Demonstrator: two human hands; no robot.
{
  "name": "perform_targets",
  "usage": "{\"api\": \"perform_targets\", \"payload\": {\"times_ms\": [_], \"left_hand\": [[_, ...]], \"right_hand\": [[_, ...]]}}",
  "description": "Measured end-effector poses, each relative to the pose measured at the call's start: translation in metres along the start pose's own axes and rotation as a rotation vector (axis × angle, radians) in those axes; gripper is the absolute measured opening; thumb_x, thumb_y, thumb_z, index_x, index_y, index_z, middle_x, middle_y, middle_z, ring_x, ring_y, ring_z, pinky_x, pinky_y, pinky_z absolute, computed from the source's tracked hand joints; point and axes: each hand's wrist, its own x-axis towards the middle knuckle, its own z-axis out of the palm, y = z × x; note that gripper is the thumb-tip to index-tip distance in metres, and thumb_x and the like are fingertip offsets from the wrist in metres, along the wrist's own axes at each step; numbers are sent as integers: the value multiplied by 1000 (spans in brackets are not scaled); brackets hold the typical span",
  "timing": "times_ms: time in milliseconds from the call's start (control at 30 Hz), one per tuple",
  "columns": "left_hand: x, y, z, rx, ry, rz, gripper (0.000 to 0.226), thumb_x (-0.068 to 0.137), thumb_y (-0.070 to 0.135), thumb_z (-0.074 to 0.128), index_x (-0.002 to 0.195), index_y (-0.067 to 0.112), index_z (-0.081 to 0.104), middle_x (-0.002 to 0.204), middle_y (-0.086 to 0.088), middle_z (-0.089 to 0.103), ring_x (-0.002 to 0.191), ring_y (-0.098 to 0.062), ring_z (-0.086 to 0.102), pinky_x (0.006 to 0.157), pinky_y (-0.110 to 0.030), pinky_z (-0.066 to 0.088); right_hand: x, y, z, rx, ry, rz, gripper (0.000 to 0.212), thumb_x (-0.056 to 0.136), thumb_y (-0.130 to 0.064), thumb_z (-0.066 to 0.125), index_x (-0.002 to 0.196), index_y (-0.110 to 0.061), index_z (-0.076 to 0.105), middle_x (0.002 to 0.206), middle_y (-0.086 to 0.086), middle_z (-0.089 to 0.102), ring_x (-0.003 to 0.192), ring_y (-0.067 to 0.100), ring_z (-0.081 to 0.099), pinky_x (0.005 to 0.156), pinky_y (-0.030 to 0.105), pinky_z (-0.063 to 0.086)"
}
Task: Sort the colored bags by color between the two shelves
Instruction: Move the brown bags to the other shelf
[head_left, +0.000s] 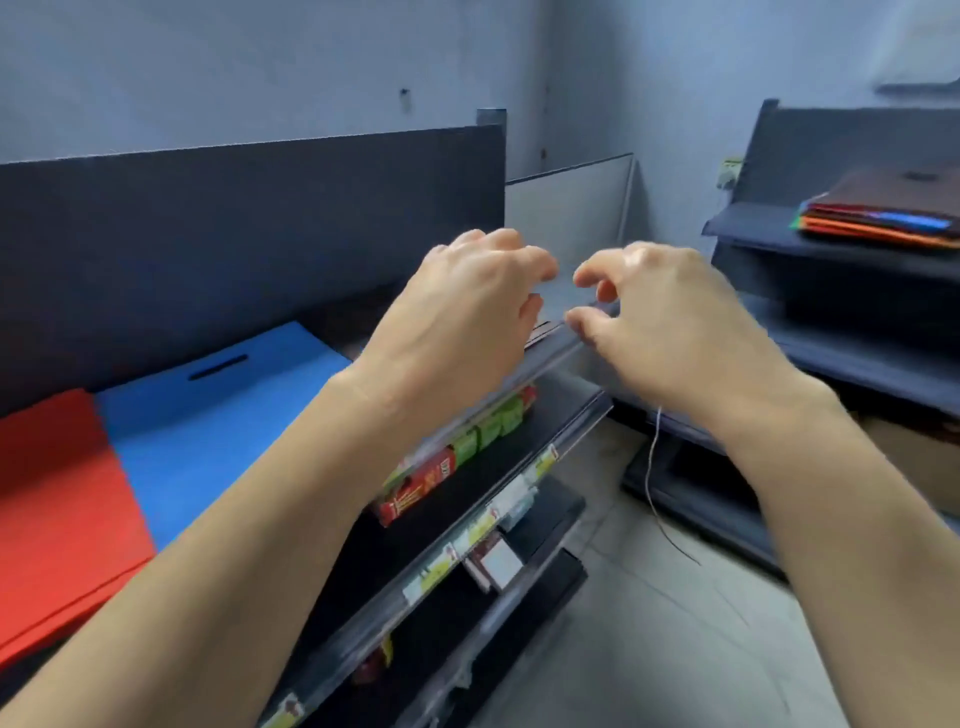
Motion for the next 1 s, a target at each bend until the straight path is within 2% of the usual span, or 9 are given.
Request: {"api": "perform_targets", "payload": {"times_ms": [100, 300, 500, 600, 767, 1000], "left_hand": [[41, 25, 40, -2, -43, 120, 28, 91, 15, 47, 111, 15, 67, 105, -6, 65, 99, -31, 56, 84, -44, 46], [115, 55, 109, -123, -78, 222, 29, 95, 17, 48, 120, 20, 62, 115, -1, 61, 108, -24, 53, 92, -36, 42], [198, 65, 180, -277, 0, 307, 27, 90, 13, 51, 111, 15, 67, 104, -5, 65, 97, -29, 59, 86, -41, 47], [241, 64, 214, -351, -1, 312, 26, 88, 12, 53, 109, 14, 68, 102, -5, 66, 96, -29, 60, 84, -42, 49], [308, 71, 264, -433, -17, 330, 26, 90, 10, 55, 113, 15, 67, 106, -5, 65, 99, -26, 59, 86, -34, 46], [384, 110, 337, -488, -56, 348, 25, 91, 11, 54, 112, 16, 68, 105, -4, 64, 95, -25, 59, 83, -35, 46]], "right_hand": [[4, 59, -8, -40, 15, 103, 31, 89, -31, 59, 118, -18, 62, 113, 8, 62, 107, 29, 54, 91, 35, 43], [20, 150, -8, -120, 34, 297, 35, 90, -31, 58, 122, -16, 60, 118, 9, 60, 111, 28, 53, 95, 34, 39], [71, 220, 2, -188, 102, 409, 35, 89, -31, 59, 121, -16, 61, 120, 9, 61, 113, 28, 53, 94, 35, 41], [104, 248, 8, -214, 116, 433, 34, 90, -30, 59, 121, -16, 61, 118, 9, 62, 112, 28, 53, 94, 36, 42], [142, 303, 13, -217, 155, 513, 34, 91, -30, 58, 122, -17, 61, 118, 6, 62, 112, 24, 54, 93, 35, 42], [173, 406, 16, -207, 181, 633, 35, 92, -32, 57, 126, -21, 58, 120, 2, 61, 110, 23, 54, 94, 37, 45]]}}
